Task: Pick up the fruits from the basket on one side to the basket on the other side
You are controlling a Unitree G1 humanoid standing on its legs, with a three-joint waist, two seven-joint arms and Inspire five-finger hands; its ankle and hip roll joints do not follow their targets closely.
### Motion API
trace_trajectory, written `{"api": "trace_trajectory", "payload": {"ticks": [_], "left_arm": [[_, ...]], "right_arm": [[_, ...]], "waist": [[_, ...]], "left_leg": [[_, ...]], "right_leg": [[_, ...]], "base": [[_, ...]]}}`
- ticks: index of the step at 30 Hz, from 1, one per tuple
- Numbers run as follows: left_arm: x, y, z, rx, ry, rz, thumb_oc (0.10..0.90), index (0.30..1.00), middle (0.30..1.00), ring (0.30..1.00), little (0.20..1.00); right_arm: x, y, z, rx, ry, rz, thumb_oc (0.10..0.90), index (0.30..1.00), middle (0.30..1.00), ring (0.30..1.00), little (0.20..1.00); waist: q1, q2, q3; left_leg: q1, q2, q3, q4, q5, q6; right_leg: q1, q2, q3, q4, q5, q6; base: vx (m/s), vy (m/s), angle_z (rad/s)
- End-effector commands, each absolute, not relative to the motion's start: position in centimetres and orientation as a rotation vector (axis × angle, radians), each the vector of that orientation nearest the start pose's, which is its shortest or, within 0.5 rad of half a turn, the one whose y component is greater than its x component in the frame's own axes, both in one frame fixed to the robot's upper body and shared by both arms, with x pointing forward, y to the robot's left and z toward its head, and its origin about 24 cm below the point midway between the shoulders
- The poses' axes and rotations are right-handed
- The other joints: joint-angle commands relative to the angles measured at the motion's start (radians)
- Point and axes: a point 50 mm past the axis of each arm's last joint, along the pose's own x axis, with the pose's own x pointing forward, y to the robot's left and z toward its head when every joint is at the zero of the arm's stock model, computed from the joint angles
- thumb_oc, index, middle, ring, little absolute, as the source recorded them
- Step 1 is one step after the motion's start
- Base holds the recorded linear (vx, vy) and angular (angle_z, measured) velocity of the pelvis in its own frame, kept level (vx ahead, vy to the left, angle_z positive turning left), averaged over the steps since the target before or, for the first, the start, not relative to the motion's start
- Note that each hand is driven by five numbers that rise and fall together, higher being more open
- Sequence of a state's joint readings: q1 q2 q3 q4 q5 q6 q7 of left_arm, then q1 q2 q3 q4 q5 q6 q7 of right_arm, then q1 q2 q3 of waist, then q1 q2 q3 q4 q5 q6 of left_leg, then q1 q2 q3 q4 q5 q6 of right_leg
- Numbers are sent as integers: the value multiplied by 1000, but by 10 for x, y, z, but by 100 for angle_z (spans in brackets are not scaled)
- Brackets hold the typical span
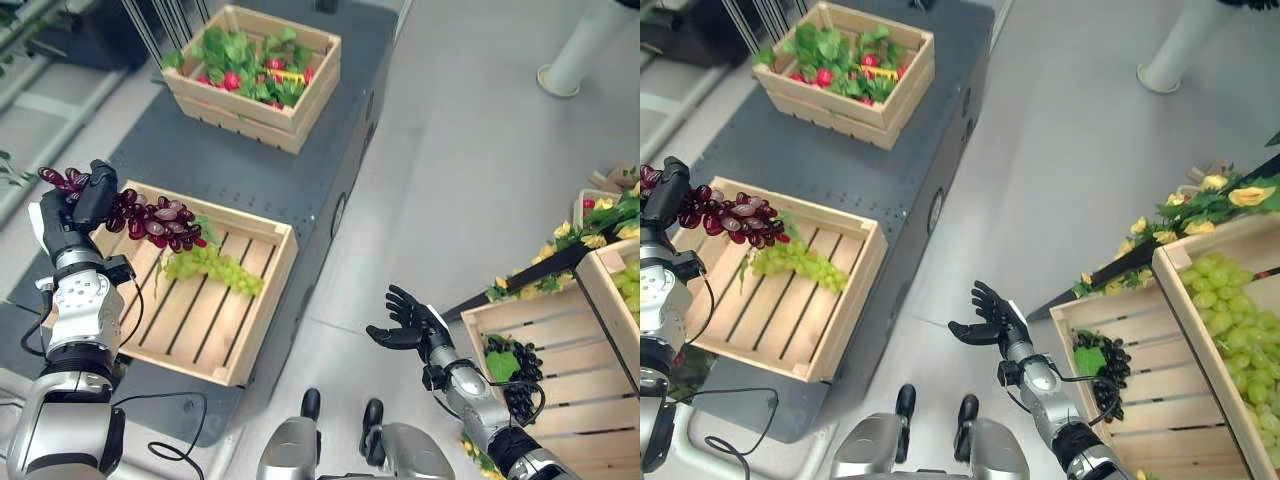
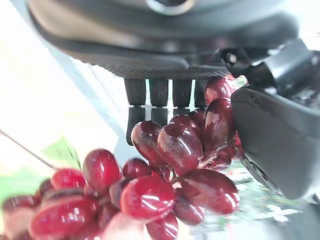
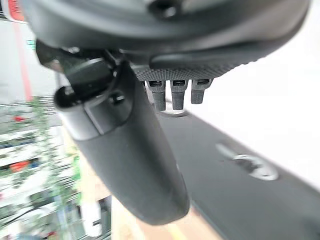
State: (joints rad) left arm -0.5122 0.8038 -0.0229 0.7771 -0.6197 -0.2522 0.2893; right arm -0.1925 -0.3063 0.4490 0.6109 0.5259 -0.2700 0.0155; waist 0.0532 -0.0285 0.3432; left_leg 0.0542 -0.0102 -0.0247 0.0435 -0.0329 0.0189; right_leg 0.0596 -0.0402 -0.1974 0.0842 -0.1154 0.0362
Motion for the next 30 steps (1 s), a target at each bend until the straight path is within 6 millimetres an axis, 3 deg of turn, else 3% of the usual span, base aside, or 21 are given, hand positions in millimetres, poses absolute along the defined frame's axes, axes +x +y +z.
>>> {"api": "trace_trajectory", "payload": {"ticks": [1, 5, 6, 18, 30], "left_arm": [[307, 359, 178, 159, -439, 595, 400, 300, 300, 300, 300], [316, 336, 191, 184, -513, 508, 400, 300, 300, 300, 300], [321, 325, 200, 193, -545, 461, 400, 300, 300, 300, 300], [341, 253, 250, 184, -687, 144, 400, 300, 300, 300, 300], [345, 191, 293, 175, -783, -113, 400, 300, 300, 300, 300]], "right_arm": [[258, -154, -22, 71, 177, 180, 800, 900, 900, 900, 900], [273, -142, 5, 82, 81, 259, 800, 900, 900, 900, 900], [280, -137, 20, 94, 23, 302, 800, 900, 900, 900, 900], [312, -119, 85, 226, -146, 519, 800, 900, 900, 900, 900], [345, -110, 143, 293, -282, 481, 800, 900, 900, 900, 900]], "waist": [[-11, 57, -190], [-13, 58, -216], [-16, 59, -227], [-16, 53, -274], [-27, 61, -292]], "left_leg": [[-21, -68, -46, -30, -20, -7], [7, -69, -58, -90, 4, -11], [16, -69, -57, -110, 13, -12], [19, -70, -58, -131, 18, -19], [43, -58, -30, -131, -5, -16]], "right_leg": [[2, -9, 19, -38, 30, -2], [27, 0, 31, -100, 65, 1], [35, 4, 36, -124, 80, 2], [57, 13, 23, -165, 101, 6], [71, 17, 27, -158, 88, 3]], "base": [[-12, -68, 3], [-13, -54, -2], [-22, -46, -16], [-24, -48, -3], [-10, -4, 0]]}}
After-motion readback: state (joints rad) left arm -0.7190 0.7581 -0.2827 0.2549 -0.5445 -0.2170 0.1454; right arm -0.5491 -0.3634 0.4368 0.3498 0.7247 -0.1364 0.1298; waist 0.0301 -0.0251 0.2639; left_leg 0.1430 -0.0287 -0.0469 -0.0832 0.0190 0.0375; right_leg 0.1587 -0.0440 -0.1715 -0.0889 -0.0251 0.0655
